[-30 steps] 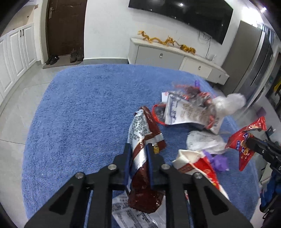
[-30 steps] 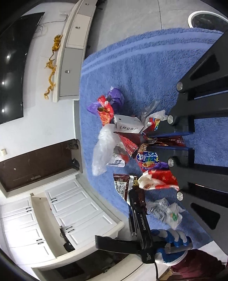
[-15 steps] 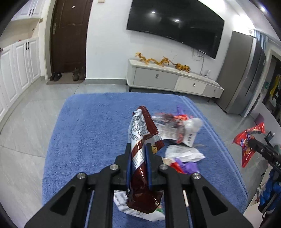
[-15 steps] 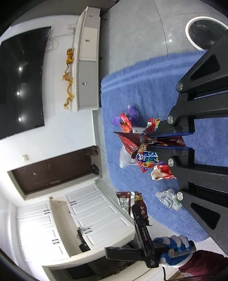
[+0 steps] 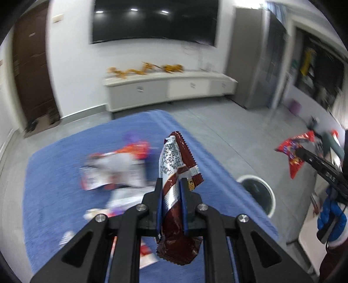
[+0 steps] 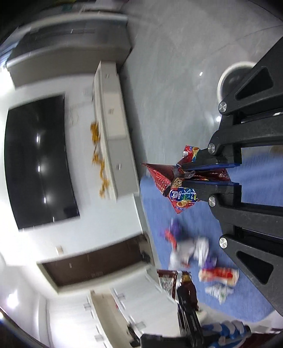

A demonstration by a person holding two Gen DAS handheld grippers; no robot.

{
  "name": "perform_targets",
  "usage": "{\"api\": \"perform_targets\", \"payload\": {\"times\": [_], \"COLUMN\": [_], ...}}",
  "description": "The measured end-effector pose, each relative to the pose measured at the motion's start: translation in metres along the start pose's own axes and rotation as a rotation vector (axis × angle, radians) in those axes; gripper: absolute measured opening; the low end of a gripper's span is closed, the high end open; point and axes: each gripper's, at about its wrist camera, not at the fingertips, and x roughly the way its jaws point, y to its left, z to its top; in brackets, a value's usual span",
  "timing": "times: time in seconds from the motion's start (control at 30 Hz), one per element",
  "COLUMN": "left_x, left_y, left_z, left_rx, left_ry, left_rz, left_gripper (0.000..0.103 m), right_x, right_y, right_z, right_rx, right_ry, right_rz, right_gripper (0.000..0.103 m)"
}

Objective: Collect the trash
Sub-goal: 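Carry both wrappers over the trash bin and open both tools to drop them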

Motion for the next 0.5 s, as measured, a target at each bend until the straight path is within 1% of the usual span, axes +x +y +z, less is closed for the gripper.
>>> {"api": "perform_targets", "payload": {"times": [0.07,0.17,0.23,0.3,0.33,0.43,0.5], "left_x": [0.022,0.058,0.083,0.109,0.123,0.155,0.175], "left_y": [-0.034,-0.081,-0.11,-0.138,-0.153,-0.19,-0.205], "left_z": [0.007,0.012,0.012,0.012,0.012,0.01,0.008], "left_rx": [0.05,0.099,0.121,0.137,0.149,0.175,0.169], "left_ry": [0.034,0.096,0.147,0.205,0.233,0.283,0.328], "left_rz": [-0.034,-0.092,-0.13,-0.162,-0.174,-0.188,-0.219], "left_gripper": [0.013,0.014,0.014,0.014,0.016,0.016,0.016], "right_x": [0.005,0.023,0.041,0.054,0.06,0.079,0.088], "right_y": [-0.021,-0.056,-0.085,-0.107,-0.117,-0.148,-0.161], "right_z": [-0.008,-0.03,-0.051,-0.067,-0.075,-0.102,-0.113], "right_rx": [0.007,0.044,0.077,0.118,0.135,0.186,0.206], "right_ry": [0.02,0.084,0.144,0.191,0.209,0.275,0.301], "right_rz": [-0.059,-0.124,-0.177,-0.198,-0.207,-0.231,-0.241], "right_gripper": [0.008,0.008,0.008,0.008,0.008,0.009,0.009]}}
